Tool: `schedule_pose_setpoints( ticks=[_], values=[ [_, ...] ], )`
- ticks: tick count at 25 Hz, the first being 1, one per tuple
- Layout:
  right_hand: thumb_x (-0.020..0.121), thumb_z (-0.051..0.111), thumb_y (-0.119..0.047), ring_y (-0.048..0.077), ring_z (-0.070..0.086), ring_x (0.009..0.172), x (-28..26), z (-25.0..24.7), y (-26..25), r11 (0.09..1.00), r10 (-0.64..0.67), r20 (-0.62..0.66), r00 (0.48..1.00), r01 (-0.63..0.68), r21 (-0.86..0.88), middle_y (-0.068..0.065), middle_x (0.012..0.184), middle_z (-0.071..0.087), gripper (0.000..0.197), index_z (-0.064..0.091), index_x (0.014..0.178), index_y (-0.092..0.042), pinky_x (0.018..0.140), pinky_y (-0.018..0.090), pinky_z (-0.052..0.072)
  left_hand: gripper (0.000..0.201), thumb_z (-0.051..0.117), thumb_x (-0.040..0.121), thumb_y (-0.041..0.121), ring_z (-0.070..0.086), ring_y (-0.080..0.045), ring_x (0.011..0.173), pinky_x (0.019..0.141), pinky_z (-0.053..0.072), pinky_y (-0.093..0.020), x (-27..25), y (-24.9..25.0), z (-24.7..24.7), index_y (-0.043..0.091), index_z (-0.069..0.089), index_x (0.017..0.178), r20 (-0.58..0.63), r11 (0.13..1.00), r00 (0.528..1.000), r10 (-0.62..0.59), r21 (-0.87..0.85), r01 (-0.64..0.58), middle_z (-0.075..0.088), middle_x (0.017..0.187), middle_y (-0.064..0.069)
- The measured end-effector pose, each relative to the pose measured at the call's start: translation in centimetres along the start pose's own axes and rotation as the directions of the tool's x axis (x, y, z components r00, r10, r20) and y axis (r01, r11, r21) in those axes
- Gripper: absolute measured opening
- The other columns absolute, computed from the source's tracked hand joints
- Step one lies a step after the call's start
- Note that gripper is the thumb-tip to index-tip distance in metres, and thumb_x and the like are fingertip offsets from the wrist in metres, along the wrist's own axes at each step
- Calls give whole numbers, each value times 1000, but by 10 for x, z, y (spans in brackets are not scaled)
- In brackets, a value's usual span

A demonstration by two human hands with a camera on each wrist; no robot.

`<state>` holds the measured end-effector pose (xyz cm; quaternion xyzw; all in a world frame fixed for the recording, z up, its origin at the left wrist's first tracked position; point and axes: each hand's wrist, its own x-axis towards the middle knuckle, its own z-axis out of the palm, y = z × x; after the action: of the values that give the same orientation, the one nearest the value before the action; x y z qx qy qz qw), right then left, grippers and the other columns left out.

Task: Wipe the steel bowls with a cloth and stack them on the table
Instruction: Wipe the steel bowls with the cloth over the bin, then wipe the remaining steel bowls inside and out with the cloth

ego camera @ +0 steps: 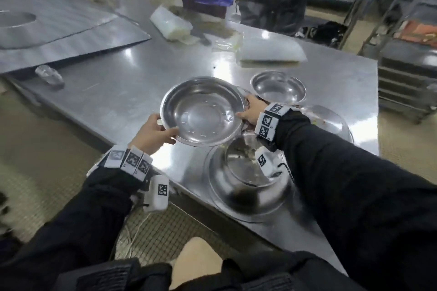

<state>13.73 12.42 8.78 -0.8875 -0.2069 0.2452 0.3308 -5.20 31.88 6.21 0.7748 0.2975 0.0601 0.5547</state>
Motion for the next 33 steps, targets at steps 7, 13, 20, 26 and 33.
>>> schedule_pose_setpoints(
  ticks=[7,13,20,26,33],
  values=[
    [78,72,-38,15,58,75,67,33,-42,841,-128,214,968,220,-494,-3,99,64,52,50,122,-21,67,28,47,46,69,87,13,64,-23,81,81,53,-35,25,-54,-23,6,46,126,-96,989,985,-144,26,147,68,95,-15],
    [62,74,-59,24,68,76,116,66,-50,724,-22,343,939,252,-642,-1,87,70,59,59,109,-26,79,41,56,51,71,85,24,67,-24,83,79,50,-37,32,-78,-30,13,47,130,-167,971,966,-199,98,217,67,82,-5],
    [68,66,-68,22,62,92,123,74,-62,595,84,417,905,290,-750,3,99,64,62,58,106,-19,83,35,50,56,68,86,35,64,-17,84,81,50,-36,38,-86,-34,18,46,136,-251,940,951,-181,239,242,66,89,-5],
    [91,50,-49,17,59,76,125,65,-49,713,-49,376,926,296,-636,2,84,62,38,55,91,-11,74,29,50,72,66,86,46,53,-28,117,101,42,-42,51,-72,-46,13,39,144,-337,854,932,-134,438,281,56,127,-14],
    [96,45,-28,31,56,104,132,10,-15,874,-57,68,996,83,-479,16,108,60,27,56,112,-9,88,37,42,57,65,87,42,57,-19,107,94,45,-33,107,-10,-7,18,49,136,-143,904,988,62,428,5,61,121,-1]
  ],
)
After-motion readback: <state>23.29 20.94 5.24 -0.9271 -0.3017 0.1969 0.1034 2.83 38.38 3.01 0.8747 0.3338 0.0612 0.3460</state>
